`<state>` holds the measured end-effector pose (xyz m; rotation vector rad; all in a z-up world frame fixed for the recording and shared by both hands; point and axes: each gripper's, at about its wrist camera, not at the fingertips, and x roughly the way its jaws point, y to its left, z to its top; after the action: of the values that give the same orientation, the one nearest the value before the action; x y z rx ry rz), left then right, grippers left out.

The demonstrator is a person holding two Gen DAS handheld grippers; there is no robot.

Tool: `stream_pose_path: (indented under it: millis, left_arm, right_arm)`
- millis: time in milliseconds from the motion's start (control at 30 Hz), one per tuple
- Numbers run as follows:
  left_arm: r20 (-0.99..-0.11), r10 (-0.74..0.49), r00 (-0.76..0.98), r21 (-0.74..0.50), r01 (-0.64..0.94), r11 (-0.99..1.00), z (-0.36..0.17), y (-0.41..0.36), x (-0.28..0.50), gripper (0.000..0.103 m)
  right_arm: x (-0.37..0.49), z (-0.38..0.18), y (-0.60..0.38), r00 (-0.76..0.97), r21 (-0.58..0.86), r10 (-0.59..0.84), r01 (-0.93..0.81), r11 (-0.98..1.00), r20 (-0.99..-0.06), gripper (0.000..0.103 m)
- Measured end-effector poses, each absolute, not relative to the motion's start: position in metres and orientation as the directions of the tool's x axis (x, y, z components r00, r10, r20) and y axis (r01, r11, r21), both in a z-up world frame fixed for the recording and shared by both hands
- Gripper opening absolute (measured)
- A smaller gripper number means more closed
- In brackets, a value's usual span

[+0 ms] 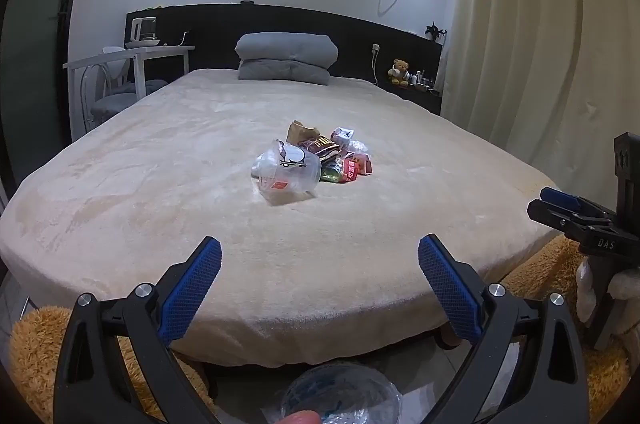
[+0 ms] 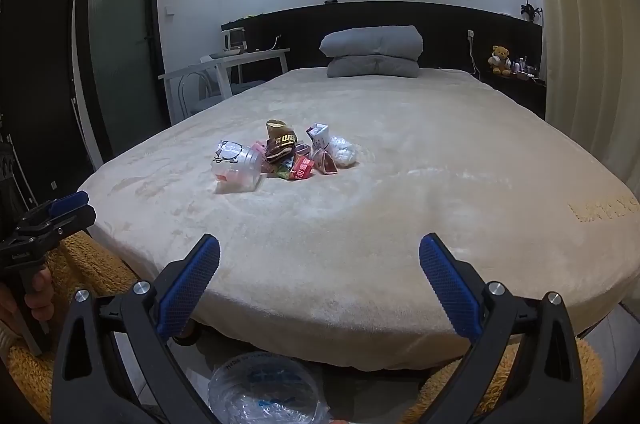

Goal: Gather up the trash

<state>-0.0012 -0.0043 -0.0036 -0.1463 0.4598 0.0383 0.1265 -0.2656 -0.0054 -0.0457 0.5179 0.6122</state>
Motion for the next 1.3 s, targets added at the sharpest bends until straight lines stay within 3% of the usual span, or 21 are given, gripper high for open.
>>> stream_pose_path:
  millis: [1300]
  left_arm:
    - [-0.446, 0.010, 0.895, -0.116, -0.069, 0.991, -0.0020, -0.0069, -0.0014, 0.097]
  right_arm:
    - [0.1274, -0.0116, -0.2614, 0.697, 0.067, 0.513, -0.560, 0.826, -0.501, 0.099]
